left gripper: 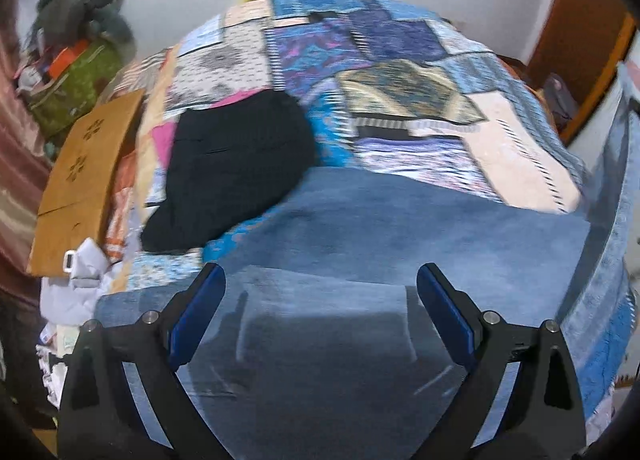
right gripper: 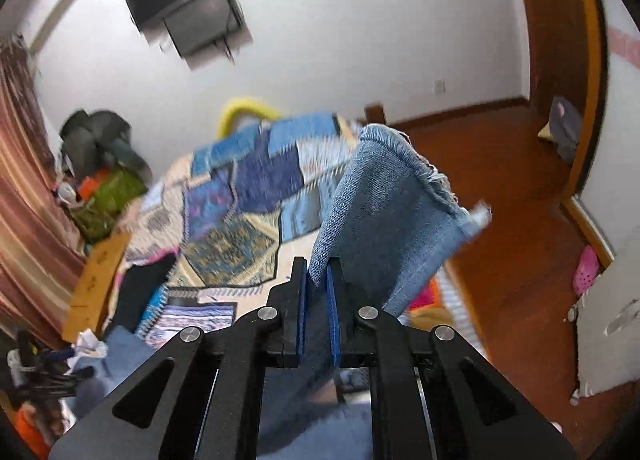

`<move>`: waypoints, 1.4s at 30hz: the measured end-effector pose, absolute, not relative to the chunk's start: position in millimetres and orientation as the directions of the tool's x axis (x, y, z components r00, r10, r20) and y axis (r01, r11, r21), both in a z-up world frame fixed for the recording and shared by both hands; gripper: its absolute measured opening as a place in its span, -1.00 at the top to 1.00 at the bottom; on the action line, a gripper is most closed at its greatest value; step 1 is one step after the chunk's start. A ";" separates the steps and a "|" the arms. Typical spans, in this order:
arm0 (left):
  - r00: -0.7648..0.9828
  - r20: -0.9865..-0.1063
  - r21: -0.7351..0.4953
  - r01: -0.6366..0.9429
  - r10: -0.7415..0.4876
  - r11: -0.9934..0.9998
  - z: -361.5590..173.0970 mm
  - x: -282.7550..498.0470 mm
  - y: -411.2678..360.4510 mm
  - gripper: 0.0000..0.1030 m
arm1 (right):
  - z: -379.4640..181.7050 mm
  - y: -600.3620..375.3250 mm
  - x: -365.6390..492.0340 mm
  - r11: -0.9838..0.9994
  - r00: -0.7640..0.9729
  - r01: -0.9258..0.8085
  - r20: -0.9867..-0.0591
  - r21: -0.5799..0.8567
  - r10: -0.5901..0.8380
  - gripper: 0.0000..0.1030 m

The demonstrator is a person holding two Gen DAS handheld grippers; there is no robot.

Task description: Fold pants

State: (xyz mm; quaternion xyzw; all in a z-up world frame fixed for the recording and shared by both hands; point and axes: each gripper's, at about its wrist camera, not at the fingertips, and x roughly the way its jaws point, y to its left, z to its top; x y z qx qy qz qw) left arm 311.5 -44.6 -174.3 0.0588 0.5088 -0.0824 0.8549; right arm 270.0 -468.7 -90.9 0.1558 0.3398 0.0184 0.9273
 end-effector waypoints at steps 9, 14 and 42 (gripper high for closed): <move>0.427 -0.893 0.021 0.355 -0.142 0.935 -182.9 281.4 -121.6 -0.89 | -79.5 -489.5 192.4 0.956 0.809 0.082 -0.580 0.282 0.101 0.91; 0.378 -0.914 0.021 0.403 -0.145 0.915 -199.8 269.1 -145.2 -0.89 | -140.8 -507.0 186.3 0.939 0.725 0.170 -0.683 0.300 0.087 0.91; 0.537 -0.830 0.029 0.309 -0.149 0.951 -161.8 243.7 -105.6 -0.89 | -140.6 -450.4 143.3 0.985 0.698 0.098 -0.715 0.142 0.034 0.00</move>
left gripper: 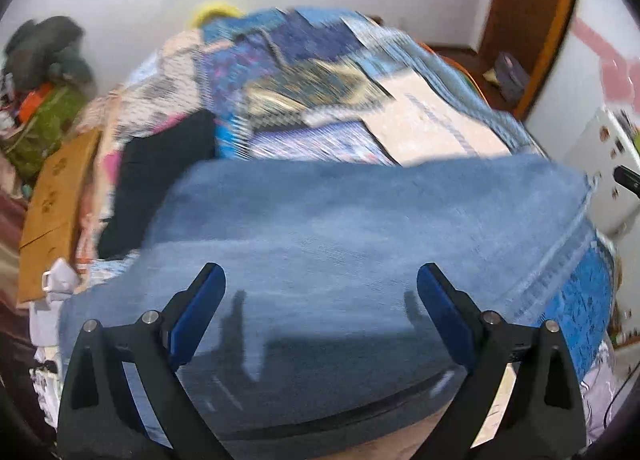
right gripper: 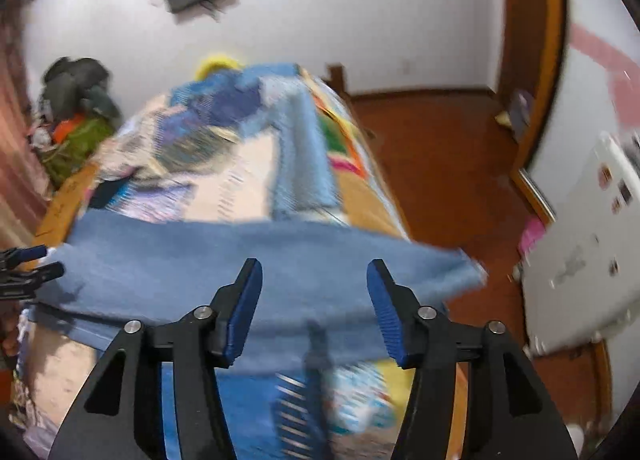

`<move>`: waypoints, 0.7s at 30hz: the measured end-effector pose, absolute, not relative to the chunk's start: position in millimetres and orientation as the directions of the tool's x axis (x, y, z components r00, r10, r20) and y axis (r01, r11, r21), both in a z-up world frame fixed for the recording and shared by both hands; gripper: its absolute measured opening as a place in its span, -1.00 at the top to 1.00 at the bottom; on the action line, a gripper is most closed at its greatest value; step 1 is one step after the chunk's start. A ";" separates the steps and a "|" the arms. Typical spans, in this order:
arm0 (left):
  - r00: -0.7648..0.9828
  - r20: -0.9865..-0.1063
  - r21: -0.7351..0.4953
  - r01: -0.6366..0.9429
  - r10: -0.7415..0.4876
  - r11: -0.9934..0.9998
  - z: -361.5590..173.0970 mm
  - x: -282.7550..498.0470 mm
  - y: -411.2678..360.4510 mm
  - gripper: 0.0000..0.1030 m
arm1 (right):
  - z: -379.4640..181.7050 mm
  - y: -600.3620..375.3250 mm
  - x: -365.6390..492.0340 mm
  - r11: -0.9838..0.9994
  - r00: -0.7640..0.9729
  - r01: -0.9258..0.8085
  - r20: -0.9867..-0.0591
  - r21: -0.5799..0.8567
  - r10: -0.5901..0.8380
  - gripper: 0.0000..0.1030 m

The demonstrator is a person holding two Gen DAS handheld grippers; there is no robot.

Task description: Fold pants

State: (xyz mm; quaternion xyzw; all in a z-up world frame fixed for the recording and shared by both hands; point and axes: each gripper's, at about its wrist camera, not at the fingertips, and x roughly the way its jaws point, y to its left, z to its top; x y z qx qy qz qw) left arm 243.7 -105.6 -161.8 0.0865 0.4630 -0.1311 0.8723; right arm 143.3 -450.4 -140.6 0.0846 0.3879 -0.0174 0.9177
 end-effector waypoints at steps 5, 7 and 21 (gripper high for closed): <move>0.633 -0.768 0.025 0.174 -0.093 0.984 -130.6 241.8 -40.4 -0.89 | -113.4 -387.7 166.1 0.987 0.741 -0.065 -0.655 0.148 0.147 -0.05; 0.659 -0.749 0.010 0.112 -0.067 0.994 -121.3 238.6 -8.9 -0.89 | -106.7 -360.9 174.0 0.980 0.746 -0.133 -0.636 0.148 0.197 -0.10; 0.565 -0.824 -0.127 -0.262 0.045 0.957 -161.1 203.4 183.6 -0.92 | -133.5 -193.8 246.4 0.865 0.580 -0.485 -0.693 0.130 0.429 -0.22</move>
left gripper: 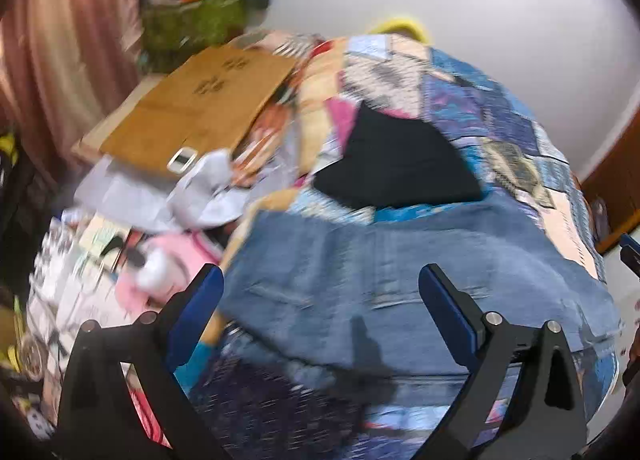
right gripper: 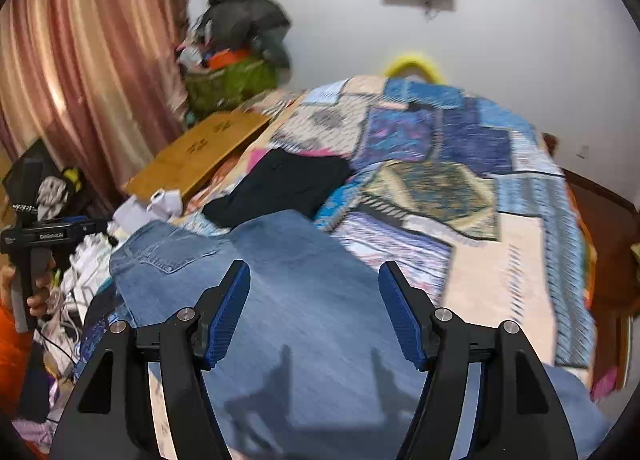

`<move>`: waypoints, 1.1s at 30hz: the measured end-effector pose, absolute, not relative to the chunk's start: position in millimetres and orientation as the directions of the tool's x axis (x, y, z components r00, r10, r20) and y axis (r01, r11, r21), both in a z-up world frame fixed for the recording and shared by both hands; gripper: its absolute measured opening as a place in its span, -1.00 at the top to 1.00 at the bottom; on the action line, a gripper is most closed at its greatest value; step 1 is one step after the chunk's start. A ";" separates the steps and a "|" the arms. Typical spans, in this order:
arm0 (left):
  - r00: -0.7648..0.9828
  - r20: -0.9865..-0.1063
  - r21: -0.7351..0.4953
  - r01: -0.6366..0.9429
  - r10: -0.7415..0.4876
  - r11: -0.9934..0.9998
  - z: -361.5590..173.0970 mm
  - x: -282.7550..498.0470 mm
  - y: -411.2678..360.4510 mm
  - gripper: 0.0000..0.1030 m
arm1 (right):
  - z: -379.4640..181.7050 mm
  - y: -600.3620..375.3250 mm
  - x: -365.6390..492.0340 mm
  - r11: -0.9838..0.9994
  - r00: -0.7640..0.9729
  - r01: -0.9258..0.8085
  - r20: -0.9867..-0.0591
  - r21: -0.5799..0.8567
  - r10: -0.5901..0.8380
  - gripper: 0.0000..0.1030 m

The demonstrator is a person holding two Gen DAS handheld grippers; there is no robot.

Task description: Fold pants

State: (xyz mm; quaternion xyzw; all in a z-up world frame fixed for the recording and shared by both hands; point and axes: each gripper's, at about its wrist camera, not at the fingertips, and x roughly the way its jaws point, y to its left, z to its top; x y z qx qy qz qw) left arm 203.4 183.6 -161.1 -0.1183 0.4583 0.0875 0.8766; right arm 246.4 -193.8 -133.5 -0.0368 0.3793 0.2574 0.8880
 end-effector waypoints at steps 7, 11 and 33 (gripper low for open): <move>0.439 -0.898 -0.194 -0.335 -0.029 0.922 -225.7 194.3 219.1 -0.92 | -160.6 -127.5 289.4 0.813 0.446 -0.556 -0.763 0.174 0.468 -0.23; 0.434 -0.875 -0.375 -0.333 -0.213 0.865 -247.9 196.2 223.2 -0.67 | -175.4 -105.6 315.3 0.819 0.413 -0.553 -0.802 0.156 0.431 -0.23; 0.496 -0.868 -0.157 -0.292 0.009 0.943 -241.3 180.0 180.1 0.72 | -237.5 -75.2 369.2 0.832 0.297 -0.529 -0.883 0.165 0.364 0.62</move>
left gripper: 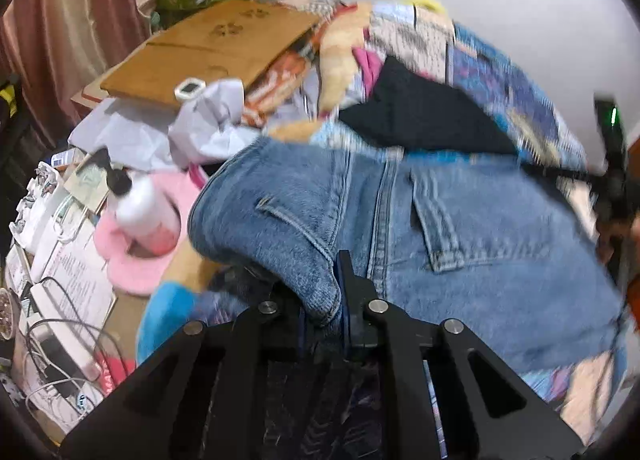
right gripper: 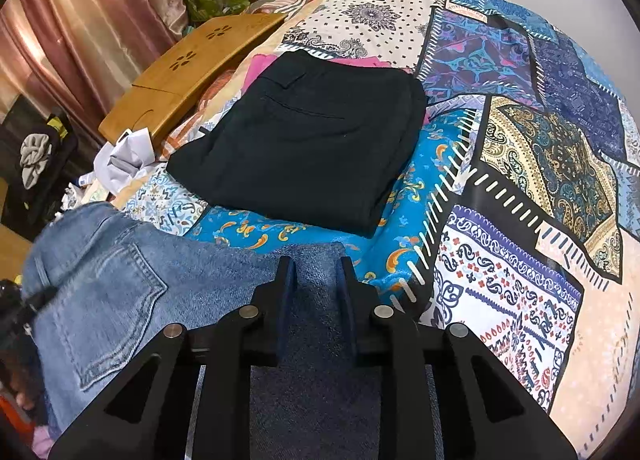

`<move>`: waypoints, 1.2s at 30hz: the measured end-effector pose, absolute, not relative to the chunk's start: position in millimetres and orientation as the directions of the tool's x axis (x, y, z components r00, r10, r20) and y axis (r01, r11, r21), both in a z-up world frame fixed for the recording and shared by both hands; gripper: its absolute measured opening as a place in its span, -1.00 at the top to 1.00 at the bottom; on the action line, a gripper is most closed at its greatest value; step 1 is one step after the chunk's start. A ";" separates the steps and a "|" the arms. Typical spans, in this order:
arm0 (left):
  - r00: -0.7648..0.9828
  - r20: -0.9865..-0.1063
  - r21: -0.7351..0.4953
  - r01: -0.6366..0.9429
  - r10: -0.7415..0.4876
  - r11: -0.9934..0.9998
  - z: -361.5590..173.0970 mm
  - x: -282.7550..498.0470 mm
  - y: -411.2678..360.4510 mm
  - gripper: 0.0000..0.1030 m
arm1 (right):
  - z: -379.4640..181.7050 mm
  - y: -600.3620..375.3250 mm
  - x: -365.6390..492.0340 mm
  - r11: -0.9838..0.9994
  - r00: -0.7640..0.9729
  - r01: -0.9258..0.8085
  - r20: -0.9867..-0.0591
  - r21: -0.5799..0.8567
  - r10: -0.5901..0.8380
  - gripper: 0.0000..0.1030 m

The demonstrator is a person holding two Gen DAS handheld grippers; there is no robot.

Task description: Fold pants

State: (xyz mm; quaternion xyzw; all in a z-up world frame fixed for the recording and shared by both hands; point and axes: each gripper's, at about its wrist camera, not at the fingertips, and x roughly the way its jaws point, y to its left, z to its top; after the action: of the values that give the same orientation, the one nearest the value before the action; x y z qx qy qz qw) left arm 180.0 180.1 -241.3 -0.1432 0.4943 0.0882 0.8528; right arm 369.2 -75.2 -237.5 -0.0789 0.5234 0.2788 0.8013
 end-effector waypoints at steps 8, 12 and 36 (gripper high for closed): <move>0.457 -0.889 -0.133 -0.280 0.010 0.951 -240.3 184.3 184.1 0.43 | -216.0 -91.0 347.9 0.834 0.299 -0.527 -0.882 0.165 0.364 0.33; 0.457 -0.889 -0.174 -0.309 -0.015 0.935 -238.8 185.2 197.9 0.39 | -200.0 -111.0 320.4 0.822 0.304 -0.540 -0.868 0.182 0.392 0.15; 0.571 -0.807 0.014 -0.235 0.150 0.972 -169.8 164.1 147.0 -0.68 | -206.8 -275.9 173.4 0.933 0.465 -0.255 -0.814 0.253 0.348 -0.19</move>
State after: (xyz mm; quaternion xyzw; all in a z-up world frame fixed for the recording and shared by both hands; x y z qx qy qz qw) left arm 164.1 147.0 -169.8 -0.0475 0.4499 0.1087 0.8851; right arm 173.4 -275.9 -206.8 0.0478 0.4860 0.1763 0.8546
